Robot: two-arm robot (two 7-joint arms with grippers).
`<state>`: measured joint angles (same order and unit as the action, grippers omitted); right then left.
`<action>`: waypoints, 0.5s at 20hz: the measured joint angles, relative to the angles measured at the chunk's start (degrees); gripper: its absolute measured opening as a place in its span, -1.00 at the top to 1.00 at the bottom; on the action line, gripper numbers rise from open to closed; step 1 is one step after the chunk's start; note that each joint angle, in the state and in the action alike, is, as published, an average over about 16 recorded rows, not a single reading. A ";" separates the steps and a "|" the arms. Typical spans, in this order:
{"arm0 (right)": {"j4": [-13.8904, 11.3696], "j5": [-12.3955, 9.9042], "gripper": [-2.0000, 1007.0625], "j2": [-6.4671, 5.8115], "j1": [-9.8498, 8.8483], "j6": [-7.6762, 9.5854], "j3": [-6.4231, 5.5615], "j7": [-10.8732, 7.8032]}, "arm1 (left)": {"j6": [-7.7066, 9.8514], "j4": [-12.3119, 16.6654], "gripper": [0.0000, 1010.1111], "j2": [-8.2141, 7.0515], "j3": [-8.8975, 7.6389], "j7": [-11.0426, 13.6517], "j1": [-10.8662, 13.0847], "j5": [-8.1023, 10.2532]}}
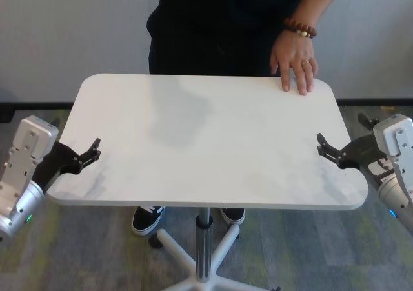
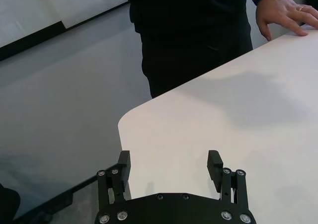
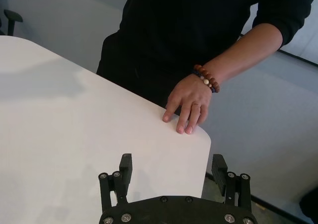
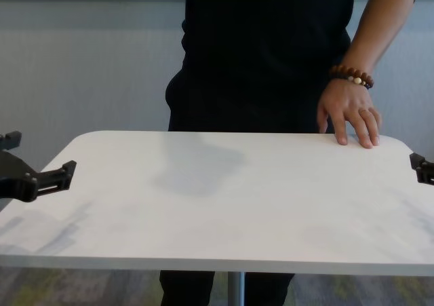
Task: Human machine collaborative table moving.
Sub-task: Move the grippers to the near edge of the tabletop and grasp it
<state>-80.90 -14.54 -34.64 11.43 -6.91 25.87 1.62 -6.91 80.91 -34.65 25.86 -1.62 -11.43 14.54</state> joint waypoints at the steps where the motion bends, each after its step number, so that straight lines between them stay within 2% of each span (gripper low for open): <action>1: 0.00 0.00 -1.00 0.00 0.00 0.00 0.00 0.00 | 0.00 0.00 -0.99 0.00 0.00 0.00 0.00 0.00; 10: 0.00 0.00 -1.00 0.00 0.00 0.00 0.00 0.00 | 0.00 0.00 -0.99 0.00 0.00 0.00 0.00 0.00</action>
<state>-80.90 -14.54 -34.64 11.43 -6.91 25.87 1.62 -6.91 80.91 -34.65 25.86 -1.62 -11.43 14.54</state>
